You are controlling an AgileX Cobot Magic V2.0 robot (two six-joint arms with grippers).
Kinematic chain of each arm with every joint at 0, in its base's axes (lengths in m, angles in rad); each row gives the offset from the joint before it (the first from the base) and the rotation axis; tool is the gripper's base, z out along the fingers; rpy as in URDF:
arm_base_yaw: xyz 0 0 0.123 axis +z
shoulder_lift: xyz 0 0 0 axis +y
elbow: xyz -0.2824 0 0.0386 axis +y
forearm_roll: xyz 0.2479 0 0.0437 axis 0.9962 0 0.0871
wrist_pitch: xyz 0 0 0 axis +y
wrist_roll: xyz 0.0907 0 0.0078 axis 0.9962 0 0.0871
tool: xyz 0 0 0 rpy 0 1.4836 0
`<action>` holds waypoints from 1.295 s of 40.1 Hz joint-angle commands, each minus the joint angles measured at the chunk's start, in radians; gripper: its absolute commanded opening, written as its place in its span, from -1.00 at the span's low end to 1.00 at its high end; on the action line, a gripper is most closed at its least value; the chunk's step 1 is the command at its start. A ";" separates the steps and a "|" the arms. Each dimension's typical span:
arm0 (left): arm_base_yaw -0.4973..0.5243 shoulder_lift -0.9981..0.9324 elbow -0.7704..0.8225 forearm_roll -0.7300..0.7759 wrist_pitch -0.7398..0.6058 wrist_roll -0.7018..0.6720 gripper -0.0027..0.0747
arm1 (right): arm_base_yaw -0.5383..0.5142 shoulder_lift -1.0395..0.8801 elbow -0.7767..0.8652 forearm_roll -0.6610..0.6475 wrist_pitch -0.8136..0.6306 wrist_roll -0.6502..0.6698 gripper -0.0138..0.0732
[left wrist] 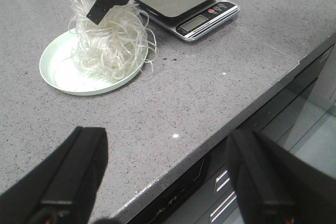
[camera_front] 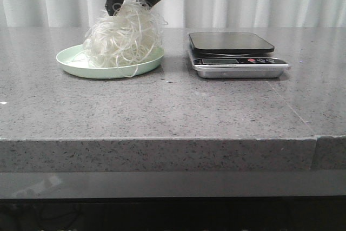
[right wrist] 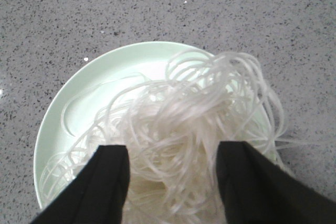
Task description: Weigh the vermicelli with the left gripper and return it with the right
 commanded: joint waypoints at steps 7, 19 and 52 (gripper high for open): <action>0.000 0.005 -0.024 -0.008 -0.079 0.001 0.48 | -0.004 -0.191 -0.043 0.012 0.014 -0.007 0.50; 0.000 0.005 -0.024 -0.008 -0.079 0.001 0.48 | -0.006 -0.431 0.034 -0.114 0.101 0.107 0.50; 0.000 0.005 -0.024 -0.008 -0.079 0.001 0.48 | -0.006 -1.254 1.007 -0.138 -0.058 0.118 0.50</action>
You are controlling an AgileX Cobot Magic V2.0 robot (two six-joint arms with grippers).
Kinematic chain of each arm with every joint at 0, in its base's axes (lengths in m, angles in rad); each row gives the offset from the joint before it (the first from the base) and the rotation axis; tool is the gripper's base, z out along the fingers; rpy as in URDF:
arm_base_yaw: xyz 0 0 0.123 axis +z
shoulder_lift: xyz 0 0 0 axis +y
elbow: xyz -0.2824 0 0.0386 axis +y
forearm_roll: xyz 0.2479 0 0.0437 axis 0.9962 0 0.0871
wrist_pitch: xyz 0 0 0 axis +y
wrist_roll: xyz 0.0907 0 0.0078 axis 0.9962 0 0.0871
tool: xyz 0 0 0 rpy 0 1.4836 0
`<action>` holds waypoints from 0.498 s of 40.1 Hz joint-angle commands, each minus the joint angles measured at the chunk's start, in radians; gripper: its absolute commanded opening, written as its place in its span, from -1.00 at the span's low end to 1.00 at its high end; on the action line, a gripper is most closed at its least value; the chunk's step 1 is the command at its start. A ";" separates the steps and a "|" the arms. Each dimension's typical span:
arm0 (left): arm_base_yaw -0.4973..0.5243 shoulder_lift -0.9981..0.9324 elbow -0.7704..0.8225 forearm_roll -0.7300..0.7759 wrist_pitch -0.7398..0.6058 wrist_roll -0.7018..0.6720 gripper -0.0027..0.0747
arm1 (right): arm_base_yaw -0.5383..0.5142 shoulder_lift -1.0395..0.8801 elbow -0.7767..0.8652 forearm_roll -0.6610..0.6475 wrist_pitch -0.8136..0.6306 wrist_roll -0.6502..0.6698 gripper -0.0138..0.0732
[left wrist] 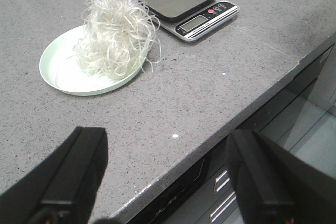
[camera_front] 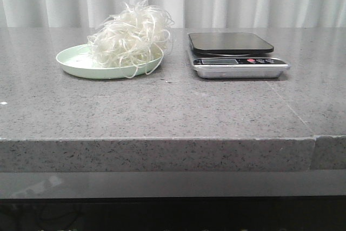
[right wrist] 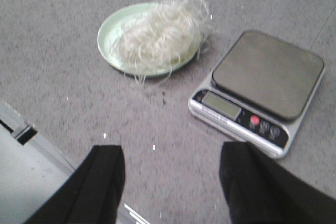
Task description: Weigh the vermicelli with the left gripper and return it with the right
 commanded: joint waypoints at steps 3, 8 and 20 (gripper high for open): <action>0.000 0.005 -0.024 -0.008 -0.079 0.001 0.48 | -0.005 -0.116 0.076 -0.011 -0.032 0.000 0.50; 0.000 0.005 -0.024 -0.008 -0.079 0.001 0.48 | -0.005 -0.197 0.138 -0.011 -0.020 0.000 0.50; 0.000 0.005 -0.024 -0.008 -0.079 0.001 0.48 | -0.005 -0.281 0.190 -0.011 -0.021 0.000 0.50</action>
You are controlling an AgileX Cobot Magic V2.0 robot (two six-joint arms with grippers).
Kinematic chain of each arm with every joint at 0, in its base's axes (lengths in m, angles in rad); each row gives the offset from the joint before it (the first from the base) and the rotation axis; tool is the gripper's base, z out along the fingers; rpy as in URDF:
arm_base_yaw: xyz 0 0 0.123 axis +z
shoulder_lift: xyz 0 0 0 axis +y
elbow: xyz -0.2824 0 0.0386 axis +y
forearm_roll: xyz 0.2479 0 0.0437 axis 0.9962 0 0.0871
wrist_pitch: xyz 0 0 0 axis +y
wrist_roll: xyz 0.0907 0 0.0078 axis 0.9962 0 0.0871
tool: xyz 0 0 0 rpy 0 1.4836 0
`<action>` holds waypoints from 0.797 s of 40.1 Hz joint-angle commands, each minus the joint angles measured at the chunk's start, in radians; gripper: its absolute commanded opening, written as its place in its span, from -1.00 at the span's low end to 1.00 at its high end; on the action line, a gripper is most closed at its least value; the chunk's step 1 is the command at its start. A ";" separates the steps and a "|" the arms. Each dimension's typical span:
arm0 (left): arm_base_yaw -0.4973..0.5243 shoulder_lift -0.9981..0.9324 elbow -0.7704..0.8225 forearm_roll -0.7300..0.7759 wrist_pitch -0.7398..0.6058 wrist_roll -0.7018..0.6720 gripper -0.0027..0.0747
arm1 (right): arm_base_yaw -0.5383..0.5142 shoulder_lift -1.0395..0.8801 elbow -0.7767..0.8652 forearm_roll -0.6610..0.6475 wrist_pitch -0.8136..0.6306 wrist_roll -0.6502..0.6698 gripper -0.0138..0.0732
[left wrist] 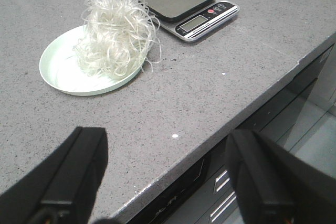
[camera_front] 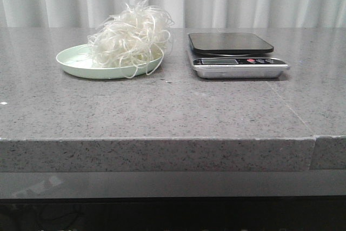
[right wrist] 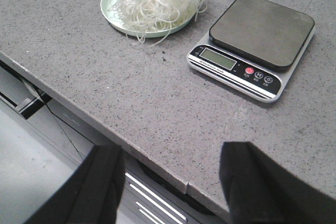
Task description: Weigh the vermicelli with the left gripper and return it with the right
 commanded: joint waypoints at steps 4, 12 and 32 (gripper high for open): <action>0.000 0.005 -0.024 -0.008 -0.079 0.001 0.48 | -0.005 -0.002 -0.024 -0.011 -0.063 0.000 0.50; 0.000 0.007 -0.023 -0.008 -0.079 0.001 0.48 | -0.005 -0.002 -0.024 -0.011 -0.063 0.000 0.29; 0.000 0.007 -0.023 -0.008 -0.079 0.001 0.15 | -0.005 -0.002 -0.024 -0.011 -0.065 0.000 -0.32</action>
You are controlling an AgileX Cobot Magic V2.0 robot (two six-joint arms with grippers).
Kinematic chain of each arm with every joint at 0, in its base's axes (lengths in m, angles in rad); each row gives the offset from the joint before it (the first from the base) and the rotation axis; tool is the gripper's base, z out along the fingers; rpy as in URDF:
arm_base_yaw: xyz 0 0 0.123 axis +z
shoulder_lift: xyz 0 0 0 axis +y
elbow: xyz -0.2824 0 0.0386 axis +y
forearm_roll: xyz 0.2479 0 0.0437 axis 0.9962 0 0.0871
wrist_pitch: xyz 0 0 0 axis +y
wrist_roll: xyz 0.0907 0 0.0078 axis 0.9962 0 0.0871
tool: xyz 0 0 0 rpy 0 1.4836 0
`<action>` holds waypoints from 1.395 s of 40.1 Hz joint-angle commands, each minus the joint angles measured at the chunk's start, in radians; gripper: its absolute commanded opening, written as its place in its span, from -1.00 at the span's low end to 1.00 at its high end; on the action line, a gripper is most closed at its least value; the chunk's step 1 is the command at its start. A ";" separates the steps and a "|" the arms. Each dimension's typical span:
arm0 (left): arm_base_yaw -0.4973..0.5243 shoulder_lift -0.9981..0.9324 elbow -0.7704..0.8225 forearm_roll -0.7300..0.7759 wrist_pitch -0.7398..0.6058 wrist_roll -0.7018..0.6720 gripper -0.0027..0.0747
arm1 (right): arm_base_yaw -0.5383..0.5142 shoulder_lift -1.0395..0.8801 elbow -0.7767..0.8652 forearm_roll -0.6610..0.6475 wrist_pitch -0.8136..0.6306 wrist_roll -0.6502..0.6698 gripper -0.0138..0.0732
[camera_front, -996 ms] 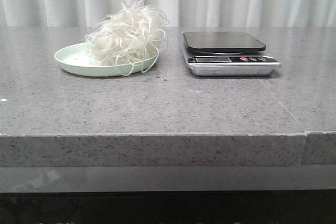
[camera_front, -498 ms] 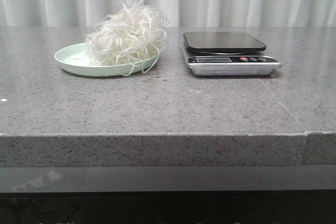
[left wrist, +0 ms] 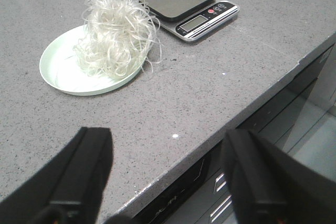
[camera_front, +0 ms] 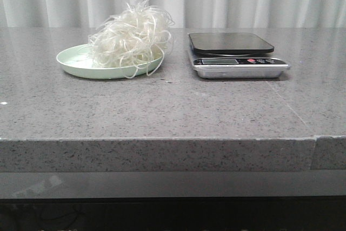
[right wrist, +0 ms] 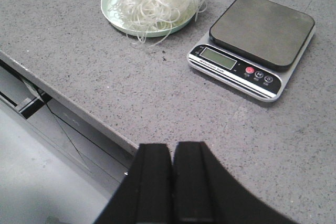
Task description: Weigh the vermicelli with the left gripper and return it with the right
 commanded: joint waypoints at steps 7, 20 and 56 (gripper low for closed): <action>0.000 0.007 -0.023 -0.008 -0.079 0.001 -0.35 | -0.005 0.001 -0.026 -0.011 -0.063 0.000 -0.32; 0.000 0.007 -0.023 -0.008 -0.079 0.001 -0.53 | -0.005 0.001 -0.026 -0.011 -0.063 0.000 -0.32; 0.566 -0.416 0.590 0.001 -0.531 0.001 -0.53 | -0.005 0.001 -0.026 -0.011 -0.064 0.000 -0.32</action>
